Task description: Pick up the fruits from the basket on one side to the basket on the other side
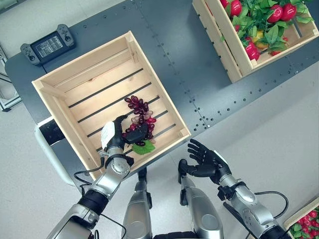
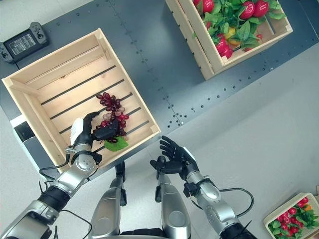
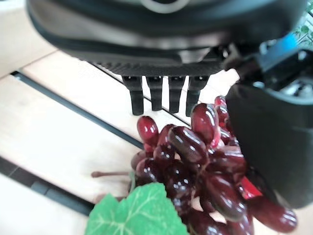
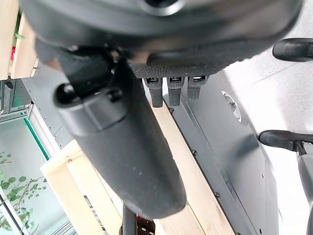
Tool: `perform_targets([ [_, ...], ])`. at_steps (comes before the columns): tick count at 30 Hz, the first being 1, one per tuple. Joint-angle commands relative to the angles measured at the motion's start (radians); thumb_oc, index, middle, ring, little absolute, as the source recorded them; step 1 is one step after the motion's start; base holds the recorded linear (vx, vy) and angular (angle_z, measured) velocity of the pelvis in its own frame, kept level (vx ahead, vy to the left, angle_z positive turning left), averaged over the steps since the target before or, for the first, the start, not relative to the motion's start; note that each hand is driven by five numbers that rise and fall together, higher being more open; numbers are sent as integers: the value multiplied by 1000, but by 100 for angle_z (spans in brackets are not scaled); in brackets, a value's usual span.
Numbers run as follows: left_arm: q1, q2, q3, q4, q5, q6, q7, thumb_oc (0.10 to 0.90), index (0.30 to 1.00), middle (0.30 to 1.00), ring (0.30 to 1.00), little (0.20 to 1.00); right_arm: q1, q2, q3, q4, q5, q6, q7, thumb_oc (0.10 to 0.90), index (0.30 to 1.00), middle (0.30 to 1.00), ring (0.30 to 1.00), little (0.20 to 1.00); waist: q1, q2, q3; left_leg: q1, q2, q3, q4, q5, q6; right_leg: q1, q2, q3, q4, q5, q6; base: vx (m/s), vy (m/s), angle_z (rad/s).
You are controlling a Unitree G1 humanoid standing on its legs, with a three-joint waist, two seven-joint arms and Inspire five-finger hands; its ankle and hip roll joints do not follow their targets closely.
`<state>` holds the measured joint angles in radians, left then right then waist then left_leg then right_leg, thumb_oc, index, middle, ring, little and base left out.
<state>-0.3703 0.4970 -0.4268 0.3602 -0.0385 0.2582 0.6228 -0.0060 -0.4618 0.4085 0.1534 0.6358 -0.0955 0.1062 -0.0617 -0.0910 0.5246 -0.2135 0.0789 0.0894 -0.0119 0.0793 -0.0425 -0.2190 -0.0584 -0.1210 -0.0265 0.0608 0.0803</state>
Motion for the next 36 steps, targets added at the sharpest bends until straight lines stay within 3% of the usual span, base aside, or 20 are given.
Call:
perform_targets([
  [1, -47, -70, -28, 101, -45, -16, -19, 800, 900, 900, 900, 900, -8, -11, 14, -105, 19, -71, -23, 800, 900, 900, 900, 900, -21, -28, -5, -71, -14, -21, 146, -59, 0, -74, 0, 17, 151, -35, 14, 0, 0, 0],
  [6, -84, -90, -40, 144, -75, -33, -57, 800, 900, 900, 900, 900, -23, -2, 31, -94, 20, -65, -32, 800, 900, 900, 900, 900, -28, -35, -5, -76, -13, -20, 160, -64, 1, -73, 5, 23, 156, -35, 14, 0, -11, -2],
  [20, -167, -173, -55, 315, -169, 9, -119, 800, 900, 900, 900, 900, -72, 40, 64, -66, 2, -65, -52, 800, 900, 900, 900, 900, -48, -61, -5, -74, -4, -9, 151, -66, 4, -77, 25, 37, 153, -31, 15, -3, -7, 0],
  [28, -234, -192, -63, 398, -82, 74, 15, 800, 900, 900, 900, 900, -99, 56, 95, -48, 20, -78, -70, 800, 900, 900, 900, 900, -55, -83, -5, -84, 3, -7, 144, -61, 1, -84, 34, 37, 143, -22, 17, -13, -43, 0],
  [33, -263, -210, -72, 394, 6, 70, 161, 800, 900, 900, 900, 900, -114, 74, 126, -28, 30, -110, -93, 800, 900, 900, 900, 900, -49, -96, -5, -85, 2, -12, 117, -54, -1, -90, 38, 30, 125, -11, 18, -9, -63, 0],
  [36, -259, -220, -73, 380, 19, 52, 194, 800, 900, 900, 900, 900, -113, 82, 129, -19, 31, -124, -97, 800, 900, 900, 900, 900, -43, -97, -5, -86, 1, -18, 115, -55, -4, -88, 38, 24, 122, -11, 18, 2, -43, 4],
])
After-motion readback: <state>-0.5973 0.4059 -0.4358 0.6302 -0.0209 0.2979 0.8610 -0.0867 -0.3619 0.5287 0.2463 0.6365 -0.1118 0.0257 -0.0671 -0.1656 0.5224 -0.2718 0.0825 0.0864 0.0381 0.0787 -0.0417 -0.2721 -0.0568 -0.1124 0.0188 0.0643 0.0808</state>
